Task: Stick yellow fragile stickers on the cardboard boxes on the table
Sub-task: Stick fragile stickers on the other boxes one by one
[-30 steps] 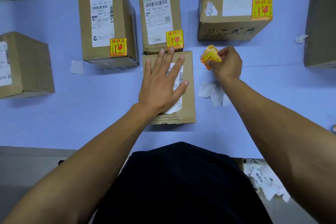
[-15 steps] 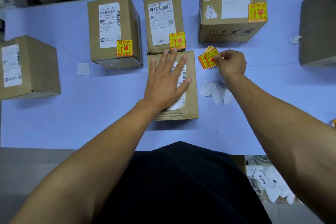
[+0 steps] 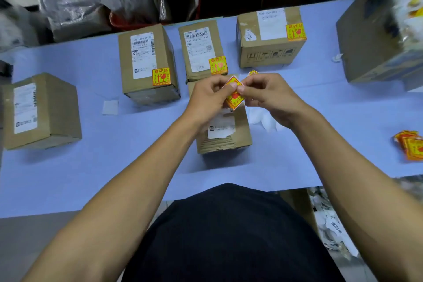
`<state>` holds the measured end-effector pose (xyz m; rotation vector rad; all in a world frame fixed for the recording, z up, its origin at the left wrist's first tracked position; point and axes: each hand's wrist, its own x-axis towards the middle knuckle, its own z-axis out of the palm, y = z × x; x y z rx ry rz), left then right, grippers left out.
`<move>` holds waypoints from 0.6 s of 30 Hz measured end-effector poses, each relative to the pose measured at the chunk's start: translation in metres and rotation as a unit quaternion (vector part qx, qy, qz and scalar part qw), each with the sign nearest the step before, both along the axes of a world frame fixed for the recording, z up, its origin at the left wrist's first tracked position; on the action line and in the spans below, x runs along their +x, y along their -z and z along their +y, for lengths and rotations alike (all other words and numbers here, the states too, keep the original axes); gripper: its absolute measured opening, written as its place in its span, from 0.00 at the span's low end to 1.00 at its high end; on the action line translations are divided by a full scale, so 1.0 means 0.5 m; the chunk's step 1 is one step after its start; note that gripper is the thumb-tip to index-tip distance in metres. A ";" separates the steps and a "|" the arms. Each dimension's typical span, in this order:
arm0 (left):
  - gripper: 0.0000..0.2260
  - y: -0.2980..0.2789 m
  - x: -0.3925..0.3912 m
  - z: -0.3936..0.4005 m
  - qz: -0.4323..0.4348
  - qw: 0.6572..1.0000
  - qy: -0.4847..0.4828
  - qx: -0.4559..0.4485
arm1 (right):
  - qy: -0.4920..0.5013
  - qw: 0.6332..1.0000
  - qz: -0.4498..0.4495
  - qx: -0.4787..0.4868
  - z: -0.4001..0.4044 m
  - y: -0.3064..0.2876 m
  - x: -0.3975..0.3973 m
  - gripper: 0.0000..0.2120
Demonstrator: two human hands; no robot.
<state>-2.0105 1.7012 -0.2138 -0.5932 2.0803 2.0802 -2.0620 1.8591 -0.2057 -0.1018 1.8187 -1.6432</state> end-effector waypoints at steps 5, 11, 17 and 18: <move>0.05 -0.037 0.034 -0.027 0.010 0.992 -0.083 0.093 | 0.067 0.997 -0.029 -0.031 -0.033 -0.034 0.047 0.07; 0.03 -0.084 0.081 -0.073 0.020 0.986 -0.036 0.165 | 0.045 0.997 -0.021 -0.065 -0.081 -0.074 0.087 0.07; 0.05 -0.104 0.102 -0.118 0.019 0.978 -0.009 0.209 | 0.018 0.986 -0.079 -0.148 -0.104 -0.104 0.096 0.06; 0.06 -0.105 0.105 -0.123 0.020 0.976 -0.004 0.215 | 0.012 0.985 -0.082 -0.154 -0.107 -0.105 0.098 0.06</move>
